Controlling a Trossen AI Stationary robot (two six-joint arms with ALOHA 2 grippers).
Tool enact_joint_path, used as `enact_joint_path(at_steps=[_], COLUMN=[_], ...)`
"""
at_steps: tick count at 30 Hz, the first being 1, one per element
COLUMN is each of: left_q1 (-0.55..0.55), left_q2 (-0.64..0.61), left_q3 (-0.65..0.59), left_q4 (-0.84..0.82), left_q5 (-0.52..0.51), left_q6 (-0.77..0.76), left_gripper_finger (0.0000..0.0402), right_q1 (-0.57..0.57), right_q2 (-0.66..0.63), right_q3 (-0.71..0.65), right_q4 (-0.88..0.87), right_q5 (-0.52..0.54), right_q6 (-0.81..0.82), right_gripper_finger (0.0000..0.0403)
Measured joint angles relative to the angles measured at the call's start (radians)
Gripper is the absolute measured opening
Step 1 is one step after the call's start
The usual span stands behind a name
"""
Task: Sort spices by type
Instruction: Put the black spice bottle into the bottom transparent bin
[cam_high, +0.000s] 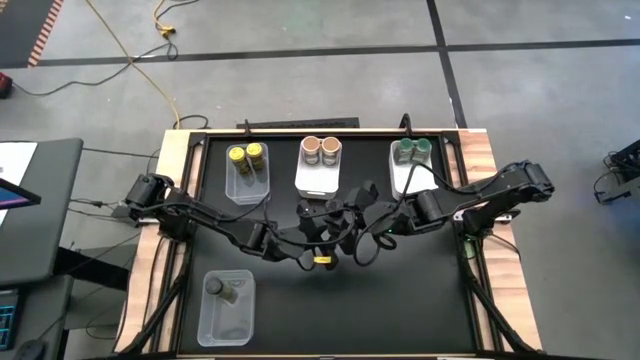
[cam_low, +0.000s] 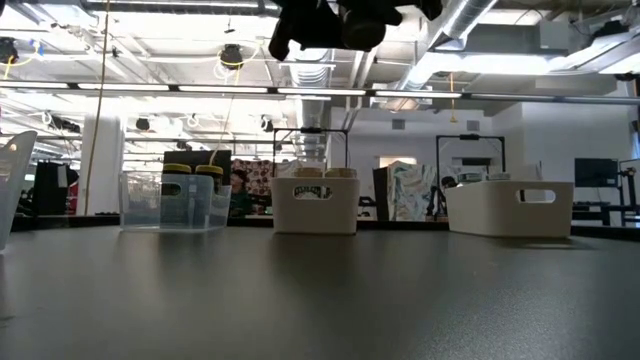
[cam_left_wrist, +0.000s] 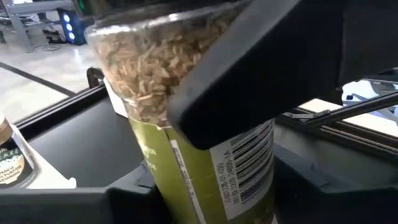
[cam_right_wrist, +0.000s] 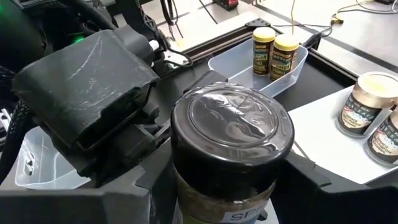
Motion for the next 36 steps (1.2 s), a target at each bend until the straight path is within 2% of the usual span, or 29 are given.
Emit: enact_joint_path(at_steps=[7, 12, 19, 23, 29, 31, 36], left_q1=[0.0, 0.0, 0.0, 0.0, 0.001, 0.001, 0.011], left_q2=[0.0, 0.0, 0.0, 0.0, 0.0, -0.007, -0.051], left_q3=[0.0, 0.0, 0.0, -0.001, -0.001, -0.001, -0.001], left_q4=[0.0, -0.005, -0.007, -0.007, -0.02, -0.054, -0.125], left_q5=[0.003, 0.004, 0.007, 0.009, 0.013, 0.053, 0.236], left_q6=[0.002, 0.007, 0.011, 0.012, 0.011, 0.011, -0.005], left_gripper_finger=[0.0184, 0.0209, 0.0207, 0.0207, 0.0207, 0.0207, 0.0207], right_q1=[0.0, 0.0, 0.0, 0.0, 0.0, 0.0, 0.006], right_q2=[0.0, 0.0, 0.0, 0.0, -0.018, -0.054, -0.187], right_q3=[0.0, 0.0, 0.0, 0.0, 0.0, 0.0, 0.0], right_q4=[0.002, 0.001, 0.003, -0.001, -0.054, -0.112, -0.279], right_q5=[-0.001, -0.003, -0.007, -0.017, -0.017, -0.018, -0.026], right_q6=[0.0, 0.0, 0.005, 0.005, -0.032, -0.037, 0.039], right_gripper_finger=[0.0231, 0.0244, 0.0263, 0.0287, 0.0351, 0.037, 0.0397])
